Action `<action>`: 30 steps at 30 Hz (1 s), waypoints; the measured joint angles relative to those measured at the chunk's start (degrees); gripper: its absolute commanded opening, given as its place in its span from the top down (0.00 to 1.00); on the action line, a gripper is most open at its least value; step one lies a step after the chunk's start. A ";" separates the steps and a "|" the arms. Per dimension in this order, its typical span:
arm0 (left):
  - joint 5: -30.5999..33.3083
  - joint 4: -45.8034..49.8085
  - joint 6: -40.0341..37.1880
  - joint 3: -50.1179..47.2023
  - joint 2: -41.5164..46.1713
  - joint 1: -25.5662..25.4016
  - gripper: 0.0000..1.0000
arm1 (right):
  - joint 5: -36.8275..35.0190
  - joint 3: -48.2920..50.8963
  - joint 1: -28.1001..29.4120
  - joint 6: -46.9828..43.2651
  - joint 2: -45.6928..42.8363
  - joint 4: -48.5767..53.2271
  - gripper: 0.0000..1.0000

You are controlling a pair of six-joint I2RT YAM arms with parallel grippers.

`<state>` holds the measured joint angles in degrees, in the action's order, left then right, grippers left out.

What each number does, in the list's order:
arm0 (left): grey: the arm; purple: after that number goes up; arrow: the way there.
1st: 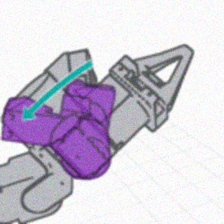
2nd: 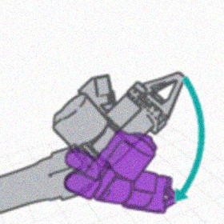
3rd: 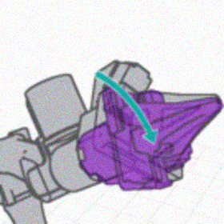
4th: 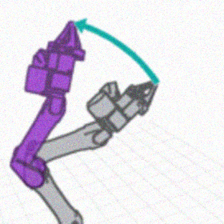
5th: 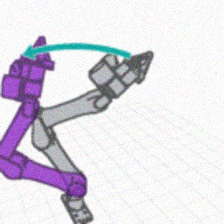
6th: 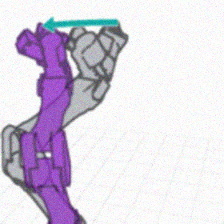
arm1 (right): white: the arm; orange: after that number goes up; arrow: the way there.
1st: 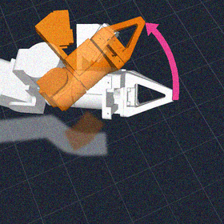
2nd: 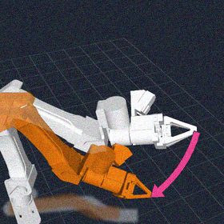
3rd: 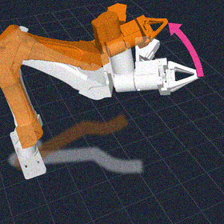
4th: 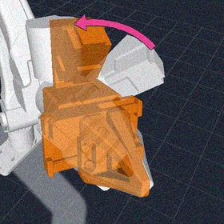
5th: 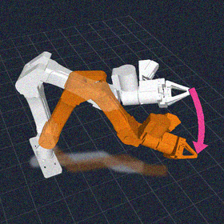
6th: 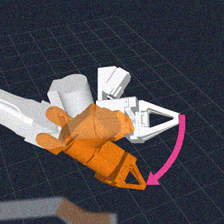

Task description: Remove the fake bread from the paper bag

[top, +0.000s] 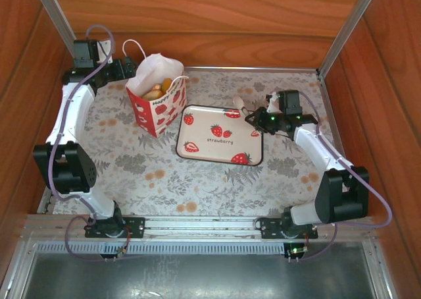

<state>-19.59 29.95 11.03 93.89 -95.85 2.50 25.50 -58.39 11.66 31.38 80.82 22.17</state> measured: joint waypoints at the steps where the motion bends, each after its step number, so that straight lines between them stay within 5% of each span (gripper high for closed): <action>1: -0.35 0.24 -0.17 0.02 -0.09 0.00 0.00 | -0.31 -0.13 0.11 -0.17 0.00 0.44 0.90; 20: 0.44 9.22 -6.36 11.13 -7.96 -3.93 0.24 | -4.79 -2.36 2.29 -2.38 0.00 4.83 0.88; 30: 4.20 12.81 -10.80 15.26 -10.88 -5.97 0.73 | -4.98 -2.64 2.64 -2.40 0.00 5.16 0.86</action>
<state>-15.40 42.76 0.23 109.14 -106.74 -3.46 20.51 -61.04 14.31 28.97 80.82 27.33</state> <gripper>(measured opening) 0.332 0.258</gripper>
